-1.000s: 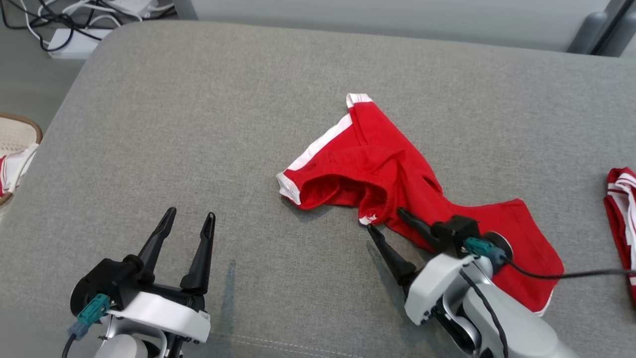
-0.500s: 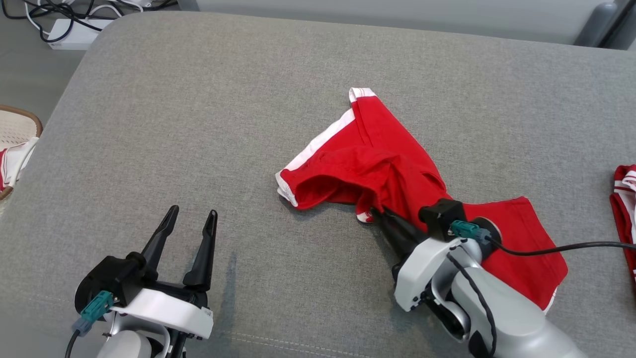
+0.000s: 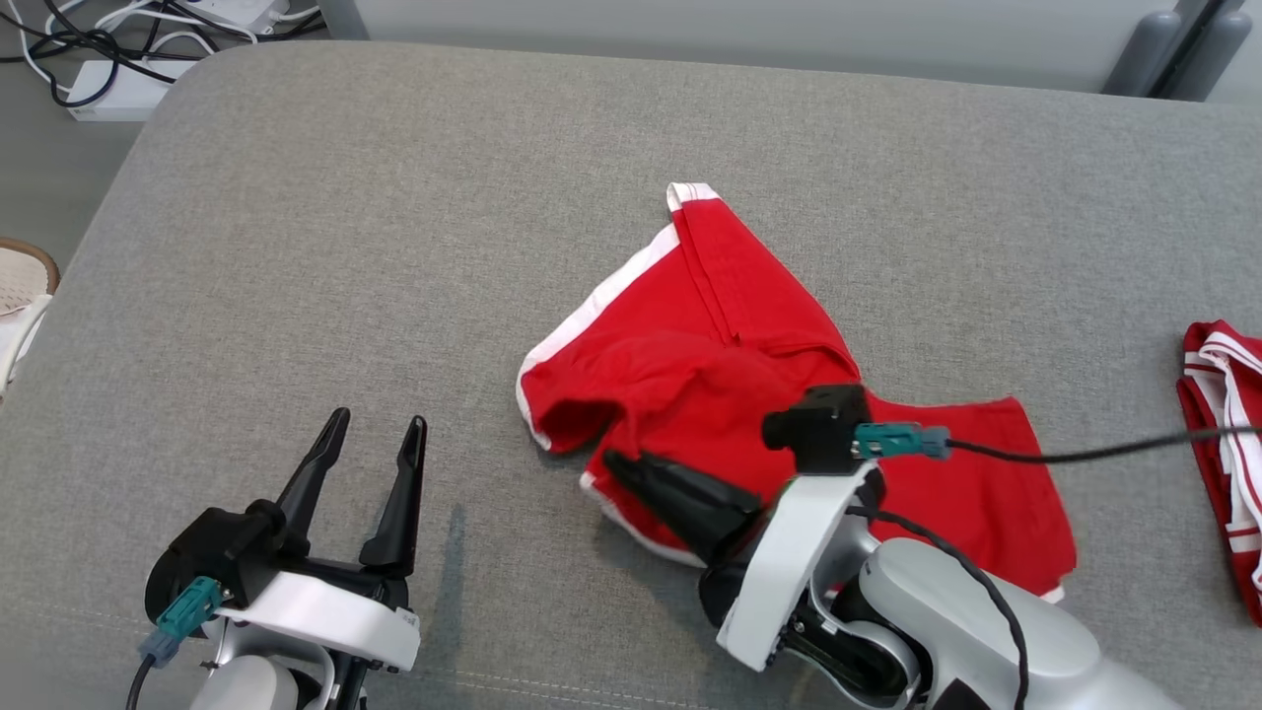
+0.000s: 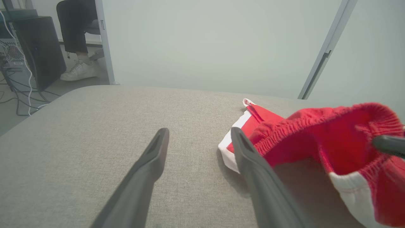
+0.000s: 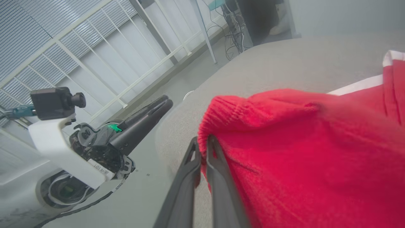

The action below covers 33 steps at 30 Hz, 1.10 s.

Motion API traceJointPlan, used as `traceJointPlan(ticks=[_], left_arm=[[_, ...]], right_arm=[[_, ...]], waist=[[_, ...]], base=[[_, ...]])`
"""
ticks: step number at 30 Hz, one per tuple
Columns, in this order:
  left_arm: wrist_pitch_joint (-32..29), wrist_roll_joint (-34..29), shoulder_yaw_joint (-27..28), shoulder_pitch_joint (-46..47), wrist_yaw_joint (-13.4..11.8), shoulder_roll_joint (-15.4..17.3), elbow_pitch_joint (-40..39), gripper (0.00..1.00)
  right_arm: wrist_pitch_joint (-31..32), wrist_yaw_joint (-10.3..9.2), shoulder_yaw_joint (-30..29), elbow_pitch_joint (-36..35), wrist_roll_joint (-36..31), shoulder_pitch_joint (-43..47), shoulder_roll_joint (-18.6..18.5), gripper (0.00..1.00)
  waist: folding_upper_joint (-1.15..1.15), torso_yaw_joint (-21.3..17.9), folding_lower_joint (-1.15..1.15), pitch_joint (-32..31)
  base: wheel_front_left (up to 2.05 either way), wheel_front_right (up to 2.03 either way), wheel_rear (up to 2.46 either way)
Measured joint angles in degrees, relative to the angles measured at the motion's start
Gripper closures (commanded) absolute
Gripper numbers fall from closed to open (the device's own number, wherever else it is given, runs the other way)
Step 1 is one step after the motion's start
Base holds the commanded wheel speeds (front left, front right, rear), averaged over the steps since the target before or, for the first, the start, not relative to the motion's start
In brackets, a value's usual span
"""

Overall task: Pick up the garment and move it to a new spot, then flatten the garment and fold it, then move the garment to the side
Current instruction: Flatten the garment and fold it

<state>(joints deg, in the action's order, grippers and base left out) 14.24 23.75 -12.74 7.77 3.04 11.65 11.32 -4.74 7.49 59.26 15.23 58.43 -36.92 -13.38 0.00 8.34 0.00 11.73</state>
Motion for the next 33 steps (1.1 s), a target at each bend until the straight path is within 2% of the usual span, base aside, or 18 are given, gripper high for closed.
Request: traceJointPlan(ticks=[2, 6, 12, 13, 14, 15, 22, 27, 30, 33], left_arm=[[0.00, -0.04, -0.04, 0.00, 0.00, -0.02, 0.05, 0.00], [0.00, -0.04, -0.35, 0.00, 0.31, -0.12, 0.34, 0.00], [0.01, -0.04, -0.93, 0.02, 0.49, -0.26, 0.54, 0.00], [0.01, -0.04, -1.03, 0.02, 0.49, -0.33, 0.57, 0.00], [0.01, -0.04, -1.10, 0.02, 0.49, -0.37, 0.63, 0.00], [0.01, -0.04, -1.14, 0.02, 0.49, -0.41, 0.73, 0.00], [0.15, -0.04, -1.29, 0.05, 0.49, -0.63, 1.30, 0.00], [0.15, -0.07, -1.24, 0.01, 0.42, -0.48, 1.38, 0.00], [0.16, -0.15, -1.22, -0.18, 0.02, -0.14, 0.79, 0.00], [0.16, -0.54, -1.20, -0.46, -0.16, 0.30, -0.18, 0.00]], right_arm=[[2.18, 0.00, 1.53, -1.79, 2.27, -1.05, -0.93, 1.00], [4.77, 0.00, 4.57, -0.94, 3.83, -2.91, -2.49, 1.00], [5.06, 0.00, 11.74, 4.60, 4.82, -4.22, -0.79, 1.00], [5.28, 0.00, 12.58, 5.58, 4.82, -4.50, -0.29, 0.94], [5.21, 0.00, 13.22, 6.33, 4.92, -4.81, 0.30, 0.58], [5.11, 0.00, 13.50, 7.00, 5.28, -4.95, 0.65, 0.00], [0.53, 0.00, 14.24, 9.82, 4.65, -5.73, 0.81, 0.00], [-7.47, 0.00, 13.06, 9.21, 2.93, -7.56, -1.72, 0.00], [-9.11, 0.00, 6.98, 8.91, 0.56, -7.36, -5.04, 0.00], [-9.43, 0.00, -7.66, 6.25, -6.37, -4.88, -7.54, 0.00]], waist=[[0.00, 0.08, 0.00, -0.11], [0.00, 0.63, 0.00, -0.45], [0.00, 1.73, 0.00, -0.54], [0.00, 1.92, 0.00, -0.53], [0.00, 2.13, 0.00, -0.51], [0.00, 2.32, 0.00, -0.52], [0.00, 2.88, 0.00, -1.02], [0.00, 2.11, 0.00, -1.92], [0.00, 1.17, 0.00, -2.61], [0.00, 0.01, 0.00, -3.29]], base=[[0.00, 0.00, 0.00], [0.00, 0.00, 0.00], [0.00, 0.00, 0.00], [0.00, 0.00, 0.00], [0.00, 0.00, 0.00], [0.00, 0.00, 0.00], [0.00, 0.00, 0.00], [0.00, 0.00, 0.00], [0.00, 0.00, 0.00], [0.00, 0.00, 0.00]])
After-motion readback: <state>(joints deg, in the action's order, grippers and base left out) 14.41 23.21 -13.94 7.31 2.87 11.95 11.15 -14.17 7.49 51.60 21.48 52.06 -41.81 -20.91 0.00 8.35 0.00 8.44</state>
